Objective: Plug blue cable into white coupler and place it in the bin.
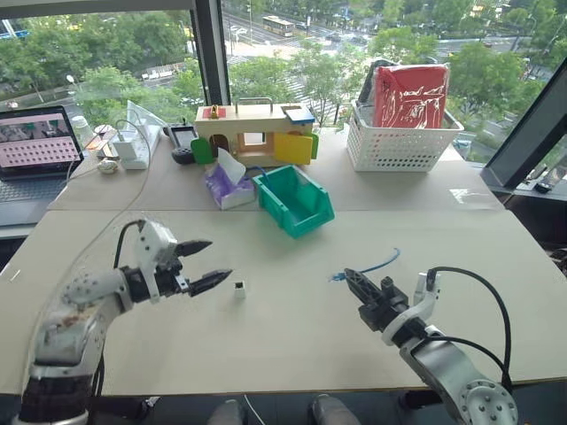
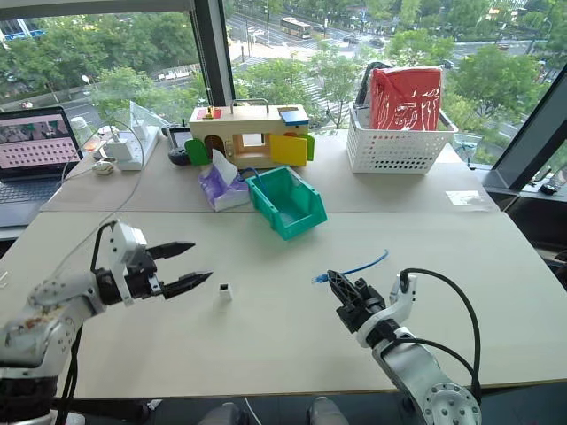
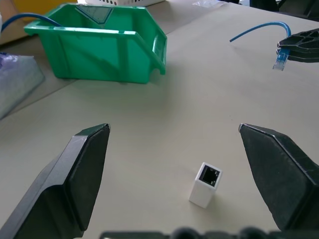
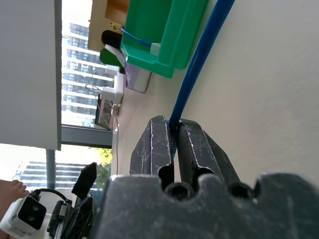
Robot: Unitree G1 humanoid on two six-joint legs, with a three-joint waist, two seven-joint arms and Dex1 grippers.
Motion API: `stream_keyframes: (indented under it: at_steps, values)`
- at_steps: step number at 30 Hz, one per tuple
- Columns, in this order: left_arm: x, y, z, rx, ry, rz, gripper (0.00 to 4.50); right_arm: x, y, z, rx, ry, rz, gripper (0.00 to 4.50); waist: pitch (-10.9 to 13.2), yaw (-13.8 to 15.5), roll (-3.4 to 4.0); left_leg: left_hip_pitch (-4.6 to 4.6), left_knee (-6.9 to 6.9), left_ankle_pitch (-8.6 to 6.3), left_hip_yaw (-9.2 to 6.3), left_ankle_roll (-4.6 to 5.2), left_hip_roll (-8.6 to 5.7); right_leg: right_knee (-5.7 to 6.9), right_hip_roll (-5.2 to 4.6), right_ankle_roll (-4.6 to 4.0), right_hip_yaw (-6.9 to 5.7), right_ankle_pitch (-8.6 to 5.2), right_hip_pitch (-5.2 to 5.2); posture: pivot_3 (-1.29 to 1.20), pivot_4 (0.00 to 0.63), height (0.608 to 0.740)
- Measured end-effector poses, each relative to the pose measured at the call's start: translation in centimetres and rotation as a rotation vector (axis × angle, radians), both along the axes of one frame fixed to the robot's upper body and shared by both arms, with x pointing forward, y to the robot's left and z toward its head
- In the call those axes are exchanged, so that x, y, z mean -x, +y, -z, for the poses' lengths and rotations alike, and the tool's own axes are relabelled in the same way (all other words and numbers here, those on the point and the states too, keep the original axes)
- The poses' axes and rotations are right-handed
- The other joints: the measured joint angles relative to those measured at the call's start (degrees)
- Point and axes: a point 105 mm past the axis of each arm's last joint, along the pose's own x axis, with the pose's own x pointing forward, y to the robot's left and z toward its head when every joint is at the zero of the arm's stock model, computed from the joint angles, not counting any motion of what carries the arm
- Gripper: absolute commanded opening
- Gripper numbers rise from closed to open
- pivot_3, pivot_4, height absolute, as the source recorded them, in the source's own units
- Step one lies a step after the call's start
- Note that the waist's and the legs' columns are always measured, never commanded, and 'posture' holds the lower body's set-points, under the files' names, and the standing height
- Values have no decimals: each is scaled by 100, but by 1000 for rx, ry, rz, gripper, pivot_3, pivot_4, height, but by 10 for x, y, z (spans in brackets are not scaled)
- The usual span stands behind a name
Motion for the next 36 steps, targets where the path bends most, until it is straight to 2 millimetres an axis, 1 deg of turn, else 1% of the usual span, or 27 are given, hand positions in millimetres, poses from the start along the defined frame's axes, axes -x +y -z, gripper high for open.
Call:
stream_keyframes:
  at_steps: [3, 5, 7, 9, 11, 12, 13, 14, 19, 23, 27, 31, 36]
  values:
    - [0, 2, 8, 8, -3, -88, 4460, 0, 0, 0, -3, 1, -5, 0, 0, -1, 0, 3, 0, 0, 0, 0, -1, 1, 3, 4, 0, -2, 2, 0, 150, 715]
    - [2, -1, 9, 97, -38, -206, 4460, 1, 1, 0, -2, 2, -9, 0, -1, 3, 0, 1, 1, 0, -1, 0, 1, 0, -1, 6, 0, 0, 4, 0, 150, 715]
    - [11, -4, 13, 129, -48, -265, 4460, 1, 1, 0, -2, 3, -10, 0, -3, -9, -5, -1, 2, -1, 0, -1, 0, -2, -1, 1, 1, 3, 4, 0, 150, 715]
    - [20, -2, 16, 107, -57, -296, 4460, 1, 1, 0, -1, 4, -10, 0, -3, -12, -4, 0, 2, -1, -1, -1, -1, 0, 4, 2, 1, 2, 2, 0, 150, 715]
    - [32, -10, 21, 114, -51, -307, 4460, 1, 0, 1, 0, 6, -7, 0, -3, -19, -2, 4, 1, -1, 1, -1, 1, -1, 1, 1, 5, 1, 9, 0, 150, 715]
    - [37, -17, 30, 122, -20, -308, 4460, 1, 0, 1, -1, 7, -7, 0, -3, -17, -1, 6, 1, -1, 1, -1, -1, 0, 0, 4, 5, -3, 8, 0, 150, 715]
    - [39, -22, 35, 127, 0, -308, 4460, 1, 1, 1, -2, 7, -8, 0, -2, -1, -3, 4, 3, 0, -1, -1, -1, 0, 0, 9, 2, -16, 10, 0, 150, 715]
    - [40, -27, 40, 125, 16, -304, 4460, 1, 2, 0, -4, 7, -9, 0, -2, 13, -4, 1, 10, 0, 0, -1, -1, 1, 2, -7, -3, -27, 10, 0, 150, 715]
    - [33, -44, 42, 104, 4, -305, 4460, 2, 1, 3, 1, 16, -9, 0, -3, -7, -3, 3, 17, 0, 8, -1, -1, 0, 1, -11, 6, -28, 15, 0, 150, 715]
    - [31, -59, 52, 110, 53, -336, 4460, 7, -2, 7, 14, 39, 0, 0, -3, -16, -3, 0, 15, -1, 8, -1, -1, 0, 2, 11, 5, -19, 11, 0, 150, 715]
    - [34, -68, 62, 65, 93, -372, 4460, 15, -2, 8, 28, 49, 0, 0, -3, -15, -3, -1, 11, -1, 5, -1, 0, 0, 3, 15, 4, -19, 10, 0, 150, 715]
    - [41, -70, 71, 25, 130, -411, 4460, 22, -3, 11, 40, 69, 5, 0, -3, -19, -3, 0, 11, -1, 5, -1, 1, 0, 2, -8, 8, -34, 10, 0, 150, 715]
    - [35, -65, 72, -47, 104, -496, 4460, 26, -1, 10, 29, 80, -1, 0, -3, -14, -3, 2, 11, -1, 5, -1, -1, 0, 1, -8, 8, -34, 11, 0, 150, 715]
